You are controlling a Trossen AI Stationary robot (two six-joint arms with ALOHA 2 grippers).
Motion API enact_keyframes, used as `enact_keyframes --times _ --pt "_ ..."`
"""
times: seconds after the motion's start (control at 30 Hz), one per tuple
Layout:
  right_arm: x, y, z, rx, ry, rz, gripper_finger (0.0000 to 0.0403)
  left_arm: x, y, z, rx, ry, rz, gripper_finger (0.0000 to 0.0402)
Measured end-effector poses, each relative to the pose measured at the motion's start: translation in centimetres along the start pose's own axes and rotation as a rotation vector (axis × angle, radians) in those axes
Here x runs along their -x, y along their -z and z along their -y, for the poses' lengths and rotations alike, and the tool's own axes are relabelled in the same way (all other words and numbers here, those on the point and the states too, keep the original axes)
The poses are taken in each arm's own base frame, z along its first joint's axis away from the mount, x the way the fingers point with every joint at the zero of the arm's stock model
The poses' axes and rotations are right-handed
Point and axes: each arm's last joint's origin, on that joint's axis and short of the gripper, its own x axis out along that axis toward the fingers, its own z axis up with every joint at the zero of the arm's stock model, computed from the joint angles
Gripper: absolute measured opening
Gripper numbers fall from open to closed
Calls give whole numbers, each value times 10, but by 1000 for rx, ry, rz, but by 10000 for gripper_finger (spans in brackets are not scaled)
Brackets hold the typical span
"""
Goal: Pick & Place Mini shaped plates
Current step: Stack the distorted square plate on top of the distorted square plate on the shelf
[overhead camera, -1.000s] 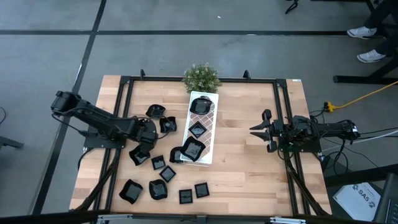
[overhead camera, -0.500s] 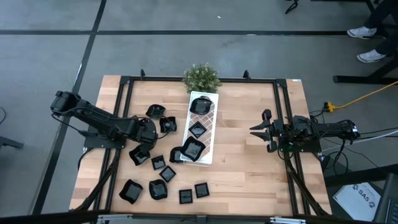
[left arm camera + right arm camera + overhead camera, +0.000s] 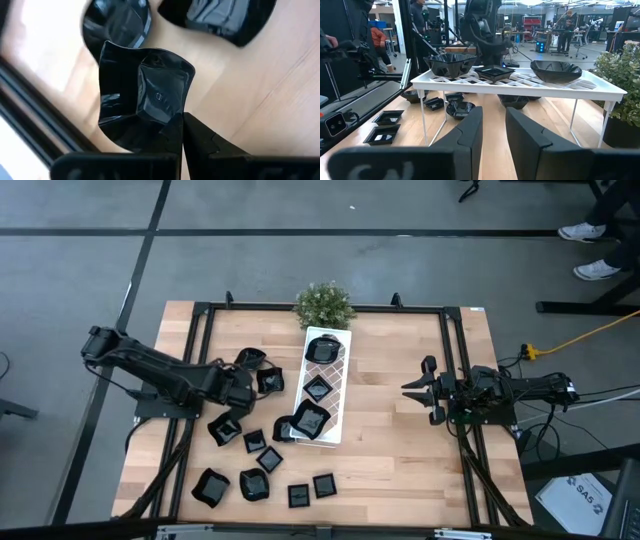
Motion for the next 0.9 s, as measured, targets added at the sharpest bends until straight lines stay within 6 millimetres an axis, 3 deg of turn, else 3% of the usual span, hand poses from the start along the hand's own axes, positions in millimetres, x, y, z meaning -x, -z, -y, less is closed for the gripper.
enact_keyframes --times 0.47,0.7,0.9 --pt "0 0 0 0 0 0 85 59 -30 -3 -71 36 243 1" --pt "0 0 0 0 0 0 85 93 -41 -2 -225 20 406 1" --pt "0 0 0 0 0 0 85 109 -48 5 -435 31 525 1"
